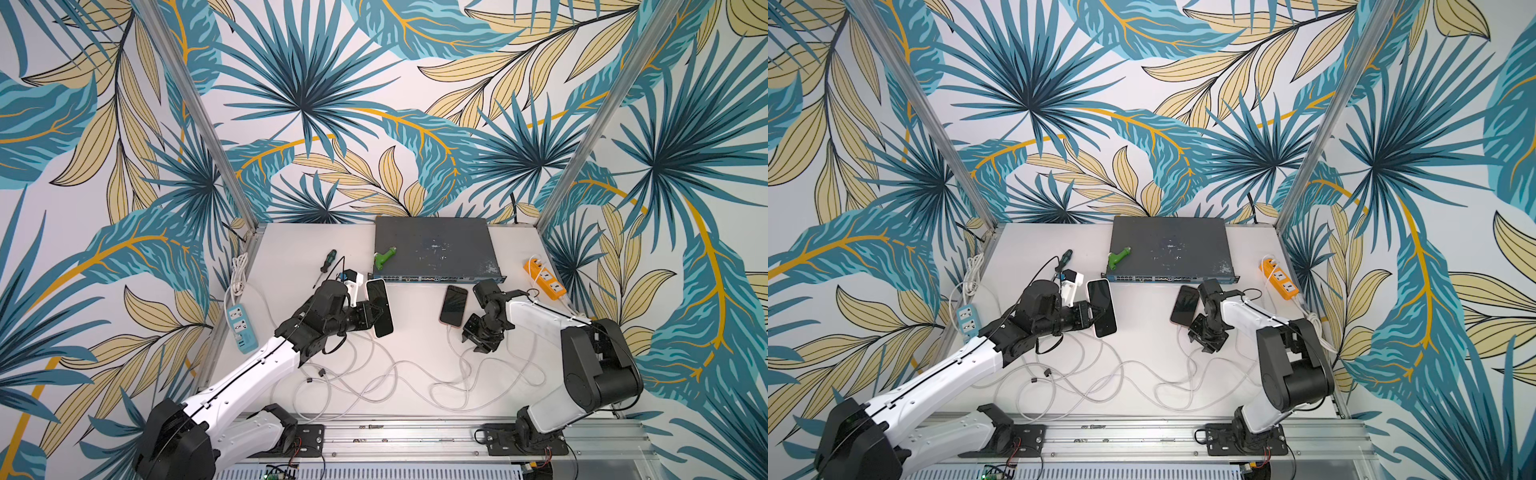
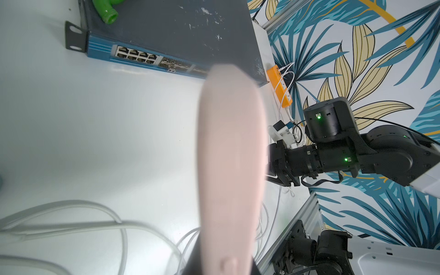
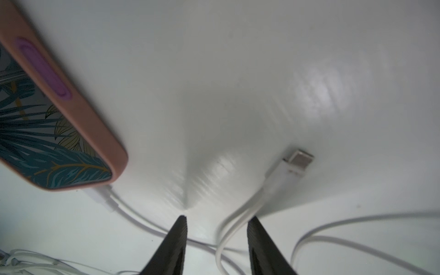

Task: Plug the charging cable into the phone
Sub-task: Pick up the charging cable from the center of the board.

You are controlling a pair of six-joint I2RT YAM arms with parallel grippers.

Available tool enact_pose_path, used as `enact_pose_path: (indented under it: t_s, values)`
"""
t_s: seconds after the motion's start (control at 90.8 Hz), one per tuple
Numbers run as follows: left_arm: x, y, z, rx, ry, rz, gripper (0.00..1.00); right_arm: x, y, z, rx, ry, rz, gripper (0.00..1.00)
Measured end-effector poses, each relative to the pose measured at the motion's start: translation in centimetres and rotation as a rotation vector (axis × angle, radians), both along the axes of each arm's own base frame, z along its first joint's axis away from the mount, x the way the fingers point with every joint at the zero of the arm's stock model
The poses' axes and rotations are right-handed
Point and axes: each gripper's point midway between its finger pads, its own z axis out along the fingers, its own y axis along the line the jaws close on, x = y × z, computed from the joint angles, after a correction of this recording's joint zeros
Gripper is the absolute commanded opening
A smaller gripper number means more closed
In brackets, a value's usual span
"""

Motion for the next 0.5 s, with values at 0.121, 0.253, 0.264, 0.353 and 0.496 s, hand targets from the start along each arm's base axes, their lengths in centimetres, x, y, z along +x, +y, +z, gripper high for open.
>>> enact_pose_path:
  t_s: [0.121, 0.253, 0.264, 0.353, 0.496]
  values:
    - [0.1, -0.1, -0.5, 0.007, 0.011, -0.005, 0.00, 0.0, 0.0, 0.0, -0.015, -0.002, 0.003, 0.43]
    - [0.1, -0.3, -0.8, 0.009, 0.022, -0.012, 0.00, 0.1, -0.3, 0.2, -0.022, -0.023, -0.013, 0.53]
    - [0.0, -0.3, -0.8, 0.009, 0.023, -0.012, 0.00, 0.2, -0.3, 0.2, -0.022, -0.027, -0.011, 0.53]
    - [0.0, -0.4, -0.8, 0.006, 0.025, -0.018, 0.00, 0.2, -0.5, 0.9, 0.014, -0.064, -0.042, 0.53]
    - [0.0, -0.5, -1.0, 0.007, 0.027, -0.024, 0.00, 0.3, -1.6, 2.1, 0.078, -0.134, -0.121, 0.48]
